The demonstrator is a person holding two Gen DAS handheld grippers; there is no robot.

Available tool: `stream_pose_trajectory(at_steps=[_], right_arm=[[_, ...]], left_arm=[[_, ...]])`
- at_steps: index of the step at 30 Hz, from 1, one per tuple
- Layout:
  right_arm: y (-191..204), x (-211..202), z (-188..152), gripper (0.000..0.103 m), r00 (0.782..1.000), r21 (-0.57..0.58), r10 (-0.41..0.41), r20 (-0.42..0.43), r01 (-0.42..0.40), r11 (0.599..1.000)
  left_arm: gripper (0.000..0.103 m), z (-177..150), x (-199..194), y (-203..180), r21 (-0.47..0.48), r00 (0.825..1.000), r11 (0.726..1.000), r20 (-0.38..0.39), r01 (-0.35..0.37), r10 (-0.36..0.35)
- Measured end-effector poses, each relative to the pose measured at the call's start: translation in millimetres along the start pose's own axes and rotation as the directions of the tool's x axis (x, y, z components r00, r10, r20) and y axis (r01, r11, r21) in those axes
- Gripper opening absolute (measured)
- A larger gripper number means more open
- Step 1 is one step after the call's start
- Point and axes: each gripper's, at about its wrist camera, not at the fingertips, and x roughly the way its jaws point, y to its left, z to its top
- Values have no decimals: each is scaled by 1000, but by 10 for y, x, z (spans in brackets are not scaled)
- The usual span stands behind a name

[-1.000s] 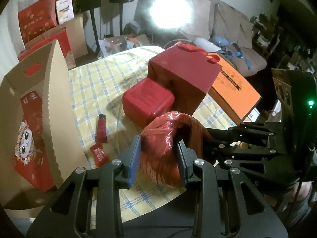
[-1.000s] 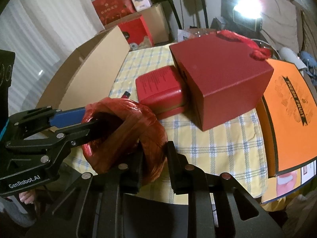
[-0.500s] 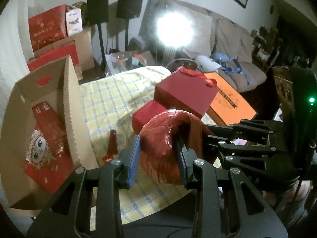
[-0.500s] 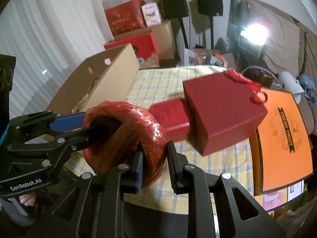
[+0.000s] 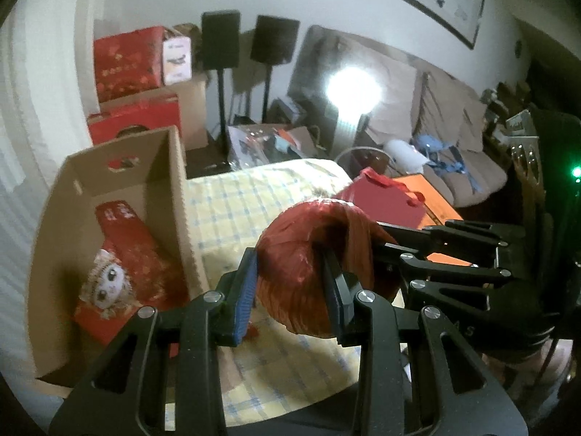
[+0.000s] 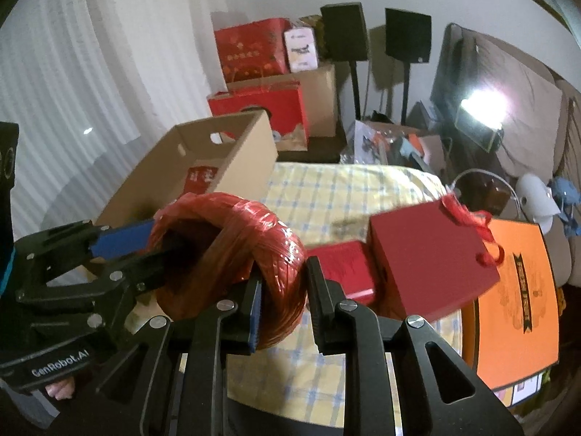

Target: Organize objects

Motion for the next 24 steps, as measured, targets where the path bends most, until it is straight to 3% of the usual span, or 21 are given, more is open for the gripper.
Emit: stream_pose_trajectory(at_steps=[24], right_arm=[[764,576,737,21,999,-149,47,0,-47,988]], left_arm=[[32,288,-79,989,-152,989,980,48,-130,139]])
